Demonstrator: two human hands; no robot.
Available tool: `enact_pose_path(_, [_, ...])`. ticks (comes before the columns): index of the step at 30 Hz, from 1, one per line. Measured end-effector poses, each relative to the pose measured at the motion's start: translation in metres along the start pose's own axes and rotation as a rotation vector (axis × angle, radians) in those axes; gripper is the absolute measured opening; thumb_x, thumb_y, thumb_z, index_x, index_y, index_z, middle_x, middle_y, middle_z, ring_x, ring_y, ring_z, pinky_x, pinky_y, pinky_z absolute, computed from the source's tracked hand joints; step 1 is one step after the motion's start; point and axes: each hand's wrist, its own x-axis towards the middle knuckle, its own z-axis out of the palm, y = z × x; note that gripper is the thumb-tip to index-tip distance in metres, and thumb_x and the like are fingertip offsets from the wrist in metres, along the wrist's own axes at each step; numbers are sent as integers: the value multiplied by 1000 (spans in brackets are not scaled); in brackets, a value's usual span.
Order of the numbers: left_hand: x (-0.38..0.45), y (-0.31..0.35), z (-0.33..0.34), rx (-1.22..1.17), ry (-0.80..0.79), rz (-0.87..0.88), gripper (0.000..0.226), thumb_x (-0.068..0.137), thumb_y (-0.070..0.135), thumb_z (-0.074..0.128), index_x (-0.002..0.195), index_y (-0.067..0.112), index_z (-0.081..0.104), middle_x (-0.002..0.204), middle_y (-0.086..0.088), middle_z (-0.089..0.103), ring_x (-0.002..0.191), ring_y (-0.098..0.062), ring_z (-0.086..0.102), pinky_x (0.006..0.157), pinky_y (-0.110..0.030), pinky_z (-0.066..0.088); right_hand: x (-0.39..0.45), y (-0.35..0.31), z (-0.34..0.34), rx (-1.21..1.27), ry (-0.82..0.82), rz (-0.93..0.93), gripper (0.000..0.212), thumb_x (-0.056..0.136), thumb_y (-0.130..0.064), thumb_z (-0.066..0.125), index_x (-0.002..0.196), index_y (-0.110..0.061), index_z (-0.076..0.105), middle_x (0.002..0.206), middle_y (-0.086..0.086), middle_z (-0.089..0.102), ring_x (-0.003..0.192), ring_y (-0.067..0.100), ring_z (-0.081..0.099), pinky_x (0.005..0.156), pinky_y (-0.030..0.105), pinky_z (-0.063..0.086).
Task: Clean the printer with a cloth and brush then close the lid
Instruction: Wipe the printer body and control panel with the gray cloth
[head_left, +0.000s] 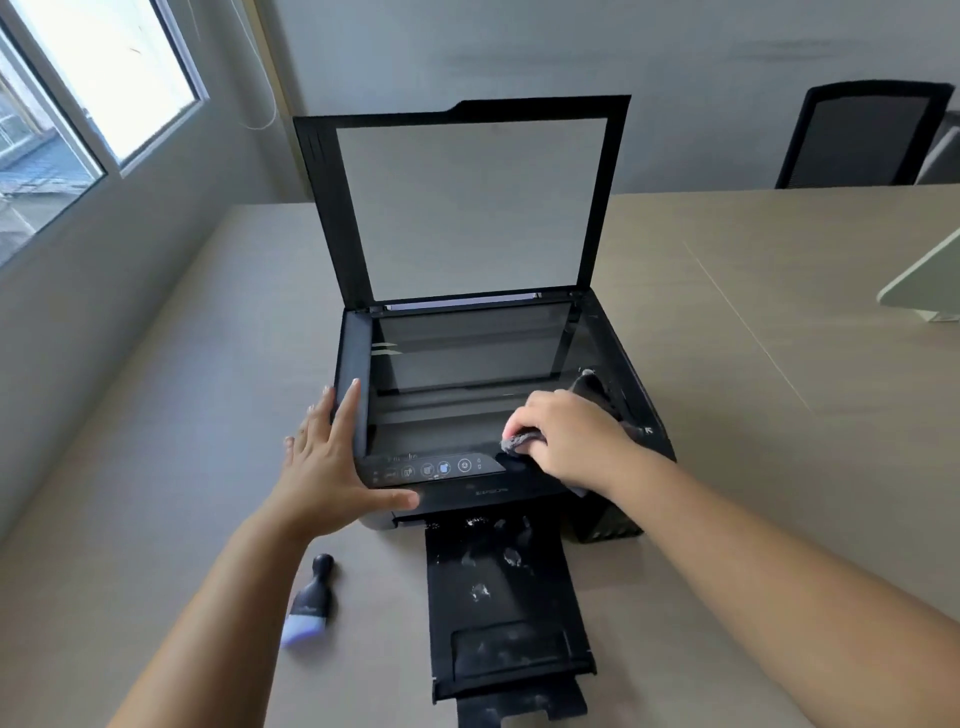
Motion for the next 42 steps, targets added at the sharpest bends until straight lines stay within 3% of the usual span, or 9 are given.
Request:
enact_pose_path(4, [1, -19, 0, -63, -47, -1, 147, 41, 65, 83, 144, 50, -22, 163, 2, -7, 150, -20, -2, 120, -47, 10, -32, 37, -14, -16, 68, 210, 15, 86, -23, 61, 87, -35, 69, 89, -11, 59, 96, 16, 54, 81, 38, 48])
enact_pose_path(9, [4, -22, 7, -235, -21, 55, 144, 49, 49, 90, 142, 54, -20, 162, 8, 4, 149, -16, 4, 120, -43, 16, -6, -27, 23, 85, 148, 101, 16, 86, -18, 57, 90, -28, 69, 94, -5, 61, 99, 19, 54, 81, 39, 48])
enact_pose_path(16, [4, -26, 13, -280, -13, 99, 140, 50, 48, 90, 143, 56, -14, 162, 8, 4, 149, -12, -1, 120, -42, 15, -28, -14, 27, 74, 203, 205, 26, 80, -10, 55, 86, -31, 70, 92, -7, 61, 92, 19, 57, 74, 38, 51])
enact_pose_path(29, [-3, -20, 15, -343, 59, 113, 142, 47, 45, 92, 145, 54, -10, 162, 8, 6, 149, -11, 0, 119, -40, 17, -8, -50, 44, 204, 337, 282, 10, 85, -18, 64, 88, -25, 70, 90, -6, 62, 92, 18, 57, 74, 29, 45])
enact_pose_path(36, [-5, -20, 17, -358, 108, 140, 141, 45, 50, 89, 147, 50, -10, 162, 9, 10, 149, -11, 2, 119, -40, 19, 44, -134, 63, -105, 94, -6, 26, 86, -17, 51, 105, -30, 64, 107, 1, 58, 108, 26, 52, 89, 37, 47])
enact_pose_path(42, [-8, -17, 13, -310, 114, 143, 139, 51, 50, 87, 146, 49, -14, 162, 14, 4, 149, -10, 1, 119, -42, 19, -2, -54, 15, -125, 85, 367, 27, 83, -13, 52, 86, -35, 67, 95, -9, 57, 101, 21, 53, 74, 31, 43])
